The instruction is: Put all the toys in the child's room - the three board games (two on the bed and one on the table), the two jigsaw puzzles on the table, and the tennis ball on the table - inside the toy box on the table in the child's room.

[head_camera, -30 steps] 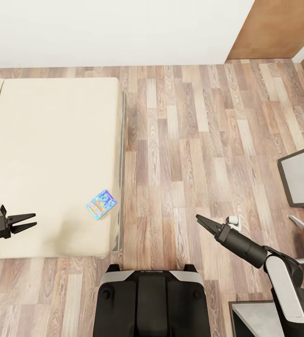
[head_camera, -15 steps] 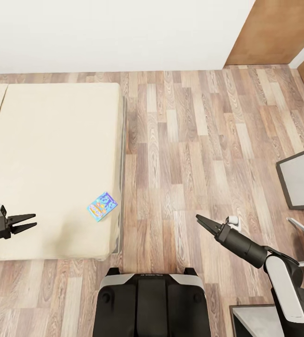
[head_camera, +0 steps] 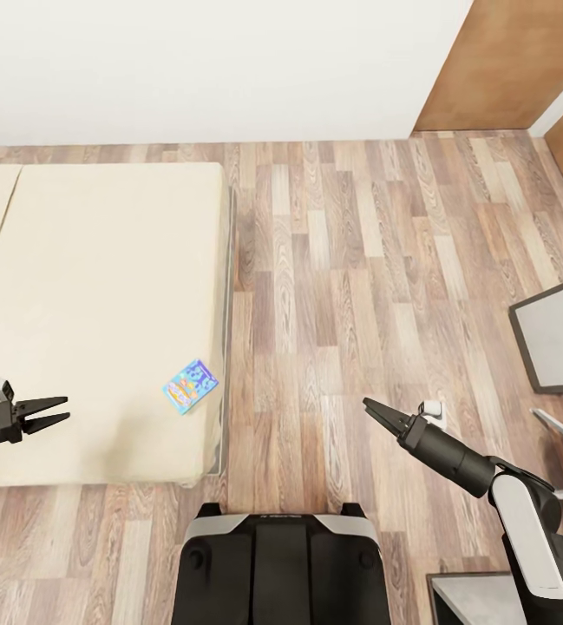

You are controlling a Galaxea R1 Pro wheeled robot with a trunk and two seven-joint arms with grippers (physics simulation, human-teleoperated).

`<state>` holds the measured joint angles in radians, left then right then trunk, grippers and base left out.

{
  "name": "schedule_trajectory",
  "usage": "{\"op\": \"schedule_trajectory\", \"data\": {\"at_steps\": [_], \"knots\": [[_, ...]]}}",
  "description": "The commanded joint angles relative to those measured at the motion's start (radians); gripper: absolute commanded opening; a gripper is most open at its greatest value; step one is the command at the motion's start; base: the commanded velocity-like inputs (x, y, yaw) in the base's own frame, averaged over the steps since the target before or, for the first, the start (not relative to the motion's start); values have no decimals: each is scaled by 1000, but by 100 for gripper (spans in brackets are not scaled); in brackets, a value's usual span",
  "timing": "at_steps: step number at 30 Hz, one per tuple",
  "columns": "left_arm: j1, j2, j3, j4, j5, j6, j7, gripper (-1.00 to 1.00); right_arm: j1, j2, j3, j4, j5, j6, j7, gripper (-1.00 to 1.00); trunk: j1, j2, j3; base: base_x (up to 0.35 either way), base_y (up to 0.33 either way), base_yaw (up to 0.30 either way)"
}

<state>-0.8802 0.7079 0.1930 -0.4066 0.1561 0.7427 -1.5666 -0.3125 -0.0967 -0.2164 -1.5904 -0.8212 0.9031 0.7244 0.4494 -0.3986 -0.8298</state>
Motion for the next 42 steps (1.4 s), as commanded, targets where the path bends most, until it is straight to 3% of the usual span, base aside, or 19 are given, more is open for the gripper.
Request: {"op": "schedule_trajectory", "data": {"at_steps": [1,42], "knots": [[0,0,0,0,-1,10,-4,100,0,0,-1,0,0,5,3,100,1,-1,1,0,0,0],[0,-5,0,0,-1,6,-4,100,12,0,-1,1,-1,-12,4,100,1,-1,68,0,0,0]]}}
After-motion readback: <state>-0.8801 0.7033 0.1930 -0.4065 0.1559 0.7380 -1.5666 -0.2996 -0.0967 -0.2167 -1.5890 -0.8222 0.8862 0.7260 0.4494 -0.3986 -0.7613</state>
